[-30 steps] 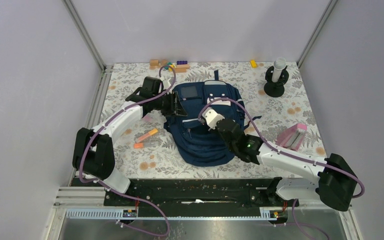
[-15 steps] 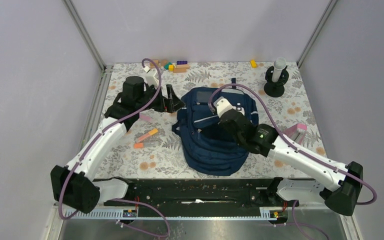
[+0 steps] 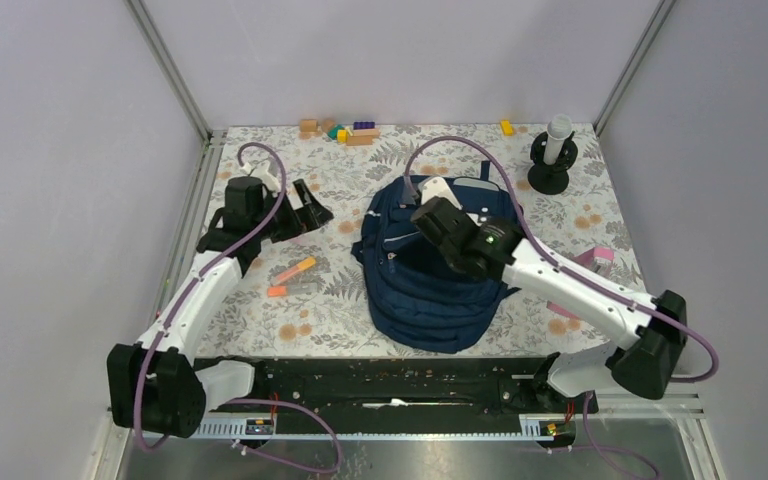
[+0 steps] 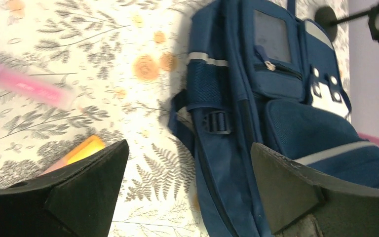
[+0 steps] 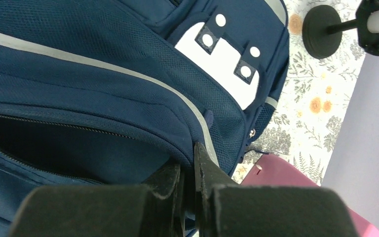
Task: Pack the student bag
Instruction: Pick up the stationery from the center of the board.
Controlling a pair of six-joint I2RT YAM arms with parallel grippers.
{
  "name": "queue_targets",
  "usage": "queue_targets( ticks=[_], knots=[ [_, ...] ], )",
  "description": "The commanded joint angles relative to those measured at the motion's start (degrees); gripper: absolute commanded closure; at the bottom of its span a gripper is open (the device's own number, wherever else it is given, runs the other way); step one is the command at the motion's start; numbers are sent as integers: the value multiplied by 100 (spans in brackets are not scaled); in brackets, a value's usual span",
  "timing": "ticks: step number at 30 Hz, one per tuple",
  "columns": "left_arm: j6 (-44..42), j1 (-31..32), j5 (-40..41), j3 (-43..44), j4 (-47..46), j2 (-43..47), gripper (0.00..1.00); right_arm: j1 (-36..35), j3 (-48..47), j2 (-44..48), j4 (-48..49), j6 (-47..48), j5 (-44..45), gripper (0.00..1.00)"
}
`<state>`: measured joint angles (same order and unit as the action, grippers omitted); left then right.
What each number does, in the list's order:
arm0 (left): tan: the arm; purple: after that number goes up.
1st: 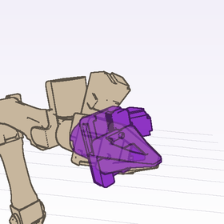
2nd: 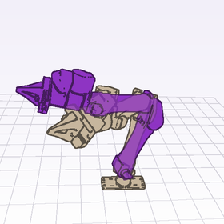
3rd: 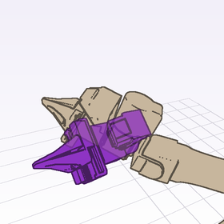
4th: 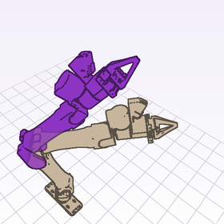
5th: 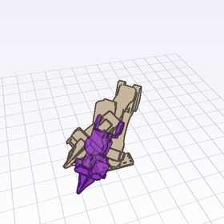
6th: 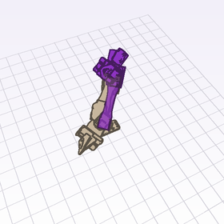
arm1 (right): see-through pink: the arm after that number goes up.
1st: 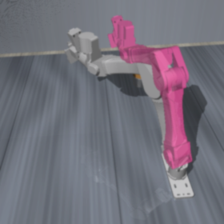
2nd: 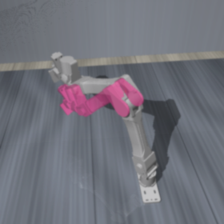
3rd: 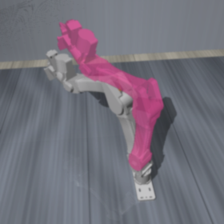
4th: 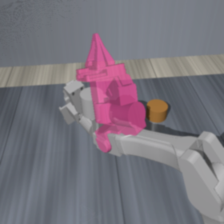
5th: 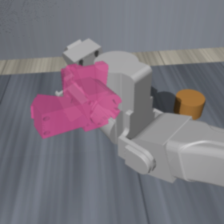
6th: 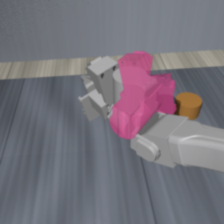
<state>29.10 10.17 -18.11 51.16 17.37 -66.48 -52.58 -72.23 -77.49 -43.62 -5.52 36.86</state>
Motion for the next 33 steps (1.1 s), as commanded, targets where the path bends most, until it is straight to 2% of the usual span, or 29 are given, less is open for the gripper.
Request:
queue_targets(
  ticks=[1, 6, 10, 13, 17, 27, 33],
  knots=[
    [508, -586, 237, -284, -607, 132, 1, 64, -954, -501, 481, -414, -187, 100],
    [878, -1015, 586, -732, -1081, 105, 1, 63, -1485, -1082, 614, -599, -745, 100],
    [1014, -1190, 1096, -699, -857, -371, 1, 63, -1326, -1085, 937, -728, -639, 100],
    [1201, -1390, 1299, -833, -1028, -621, 1, 64, -1112, -926, 1117, -757, -622, 100],
    [1068, -1406, 1769, -632, -916, -1004, 2, 68, -818, -691, 1343, -710, -592, 100],
    [888, -1390, 2343, 174, -348, -2046, 11, 63, -382, -322, 1646, -666, -720, 100],
    [941, -1280, 2466, 721, -92, -2707, 24, 63, -100, -88, 1821, -589, -735, 100]
  ],
)
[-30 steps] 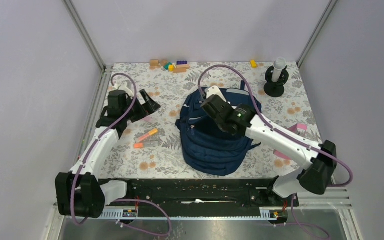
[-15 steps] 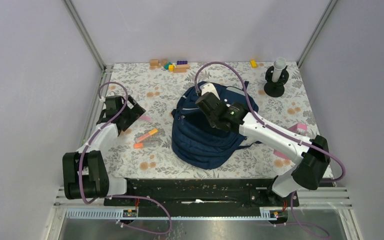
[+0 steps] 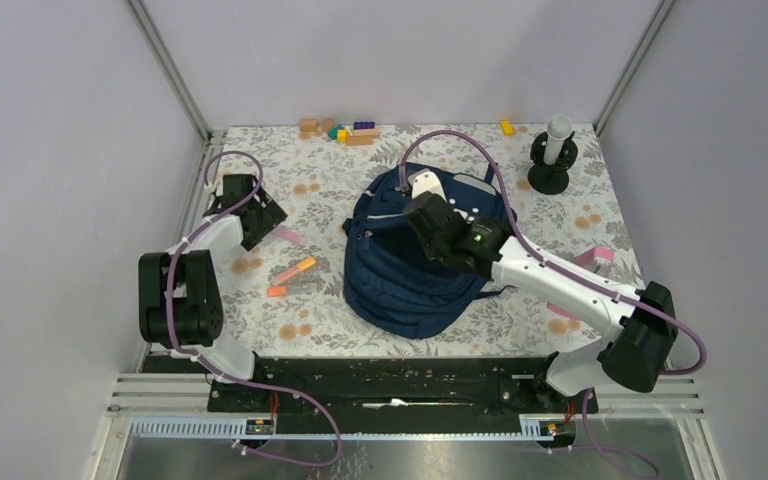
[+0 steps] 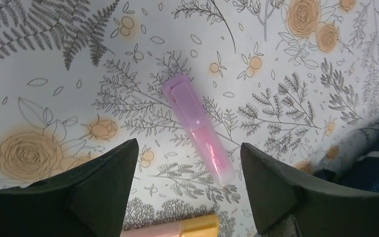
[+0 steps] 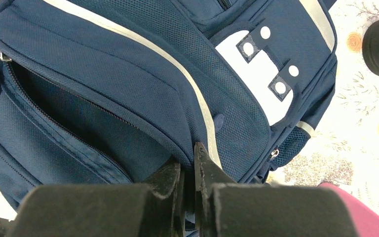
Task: Pack the student bag
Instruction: Pick up the stationery from the center of the board.
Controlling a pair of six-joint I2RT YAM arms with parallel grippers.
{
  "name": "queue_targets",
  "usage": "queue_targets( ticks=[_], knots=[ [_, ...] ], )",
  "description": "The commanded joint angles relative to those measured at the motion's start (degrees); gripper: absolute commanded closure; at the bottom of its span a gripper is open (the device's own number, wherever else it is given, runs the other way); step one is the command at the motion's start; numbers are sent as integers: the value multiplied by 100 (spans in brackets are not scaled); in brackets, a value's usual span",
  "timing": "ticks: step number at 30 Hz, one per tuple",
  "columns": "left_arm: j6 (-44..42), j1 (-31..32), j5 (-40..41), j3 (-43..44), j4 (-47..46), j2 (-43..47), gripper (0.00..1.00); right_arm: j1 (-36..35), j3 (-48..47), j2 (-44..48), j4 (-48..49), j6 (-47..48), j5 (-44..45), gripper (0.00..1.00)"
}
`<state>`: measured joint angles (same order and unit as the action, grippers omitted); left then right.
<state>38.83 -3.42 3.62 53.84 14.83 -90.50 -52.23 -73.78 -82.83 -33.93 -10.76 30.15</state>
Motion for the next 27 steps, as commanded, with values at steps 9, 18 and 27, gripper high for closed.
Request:
queue_targets(
  ticks=[9, 18, 27],
  knots=[
    [151, 307, 473, 1128, 619, -1244, 36, 28, 364, 876, 934, 40, -105, 100],
    [-228, 468, 238, 1474, 872, -1735, 74, 28, 446, 1331, 937, 312, 142, 100],
    [-829, 655, -152, 1394, 1075, -1591, 87, 28, 815, 1907, 886, 287, 286, 100]
  ],
)
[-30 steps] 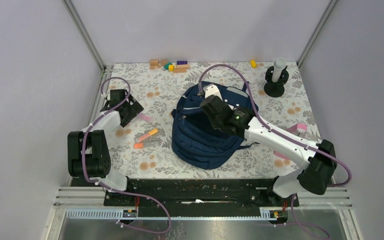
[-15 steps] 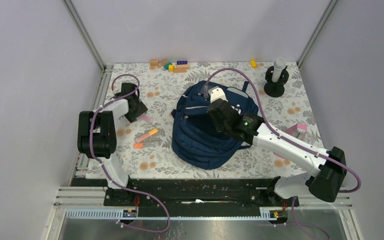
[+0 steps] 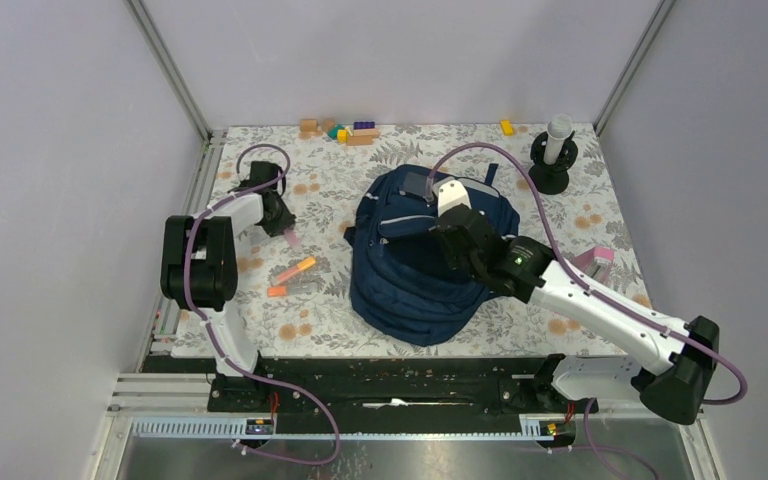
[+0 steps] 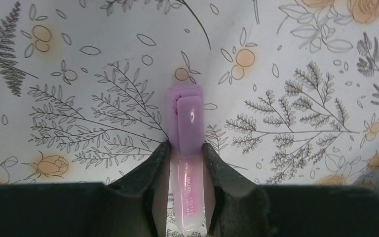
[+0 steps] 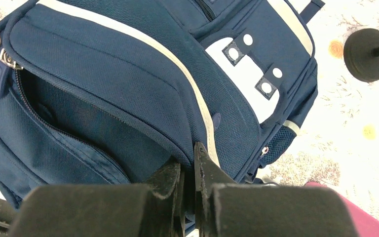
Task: Pack the student bag
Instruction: Pick up the stationery from the center of the board, then place the stationery in the student bag.
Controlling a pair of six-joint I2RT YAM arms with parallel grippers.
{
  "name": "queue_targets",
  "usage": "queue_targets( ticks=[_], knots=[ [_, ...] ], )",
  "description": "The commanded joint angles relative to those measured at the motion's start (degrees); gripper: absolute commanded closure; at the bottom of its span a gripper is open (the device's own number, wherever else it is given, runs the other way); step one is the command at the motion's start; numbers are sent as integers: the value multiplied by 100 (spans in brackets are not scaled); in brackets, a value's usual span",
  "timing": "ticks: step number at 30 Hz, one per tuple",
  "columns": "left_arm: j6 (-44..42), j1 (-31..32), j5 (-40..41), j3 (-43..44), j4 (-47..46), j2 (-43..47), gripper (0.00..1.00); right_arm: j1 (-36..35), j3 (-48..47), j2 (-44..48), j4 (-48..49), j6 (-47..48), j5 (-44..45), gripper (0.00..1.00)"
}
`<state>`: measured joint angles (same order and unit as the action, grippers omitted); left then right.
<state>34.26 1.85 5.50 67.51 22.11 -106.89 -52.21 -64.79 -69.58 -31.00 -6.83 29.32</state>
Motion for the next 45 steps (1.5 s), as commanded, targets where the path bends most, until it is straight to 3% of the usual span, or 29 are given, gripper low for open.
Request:
queue_targets(
  ticks=[1, 12, 20, 39, 45],
  knots=[
    [-470, 188, -336, 30, 351, 104, 87, 26, -14, 600, 591, -112, 401, 100],
    [-1210, 1446, -432, 454, 424, 341, 87, 26, 378, 645, 154, -437, 949, 100],
    [-1152, 1586, -1223, 730, 398, 317, 87, 26, 480, 566, -219, -737, 1236, 100],
    [-1703, 1911, -1360, 770, 1312, 1278, 88, 26, 378, 157, -370, -698, 943, 100],
    [-1905, 2237, -1150, -63, 1213, 2658, 88, 26, 323, 76, -372, -629, 954, 100]
  ],
)
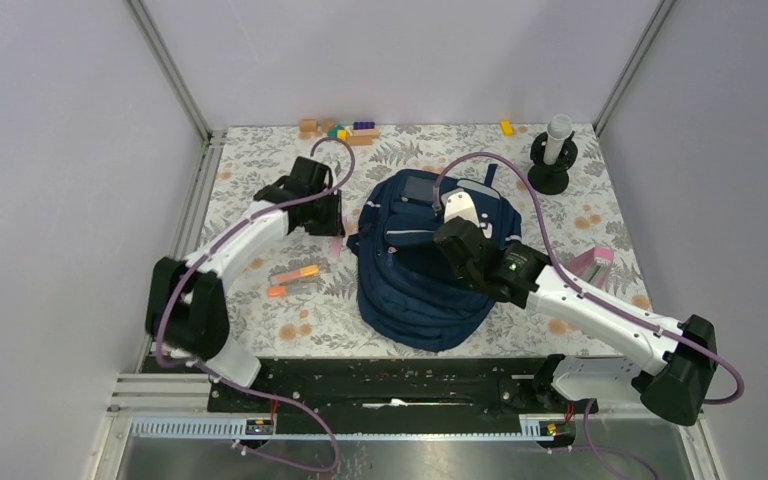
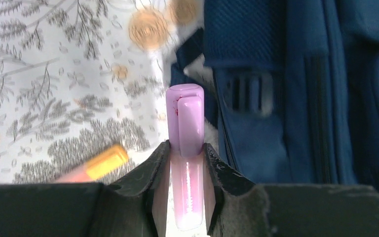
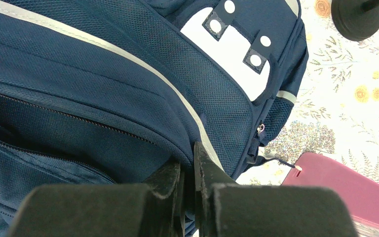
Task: Pack the student bag
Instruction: Place the stationery in the student bag.
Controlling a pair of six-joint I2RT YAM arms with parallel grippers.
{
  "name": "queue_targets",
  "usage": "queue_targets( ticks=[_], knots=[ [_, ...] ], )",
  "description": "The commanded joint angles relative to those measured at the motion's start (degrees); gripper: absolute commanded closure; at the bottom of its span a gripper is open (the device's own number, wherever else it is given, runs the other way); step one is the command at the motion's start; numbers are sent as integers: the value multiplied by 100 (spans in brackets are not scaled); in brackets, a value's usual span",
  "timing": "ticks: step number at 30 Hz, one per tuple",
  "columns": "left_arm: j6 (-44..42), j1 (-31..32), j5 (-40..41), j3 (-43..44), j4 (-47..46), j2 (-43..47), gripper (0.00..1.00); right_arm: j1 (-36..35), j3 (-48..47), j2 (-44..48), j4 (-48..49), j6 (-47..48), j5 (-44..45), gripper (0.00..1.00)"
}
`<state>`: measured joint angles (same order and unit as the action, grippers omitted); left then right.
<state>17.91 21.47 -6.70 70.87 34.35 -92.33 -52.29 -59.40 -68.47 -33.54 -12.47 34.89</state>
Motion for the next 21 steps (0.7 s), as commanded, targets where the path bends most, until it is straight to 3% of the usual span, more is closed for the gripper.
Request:
queue_targets(
  ticks=[1, 7, 10, 15, 21],
  knots=[
    [-332, 357, 39, -595, -42, 1510, 88, 35, -242, -43, -120, -56, 388, 100],
    [51, 790, -561, -1379, -100, 3040, 89, 35, -386, -88, -117, -16, 358, 100],
    [14, 1485, -556, -1442, -172, 3475, 90, 33, -461, -113, -112, 28, 392, 100],
    [-461, 2587, -263, -1228, -339, 3544, 90, 34, -583, -95, -120, 72, 343, 100],
    [-137, 2905, -555, -1215, -1171, 3314, 90, 48, -576, 125, -109, -60, 294, 100]
  ],
)
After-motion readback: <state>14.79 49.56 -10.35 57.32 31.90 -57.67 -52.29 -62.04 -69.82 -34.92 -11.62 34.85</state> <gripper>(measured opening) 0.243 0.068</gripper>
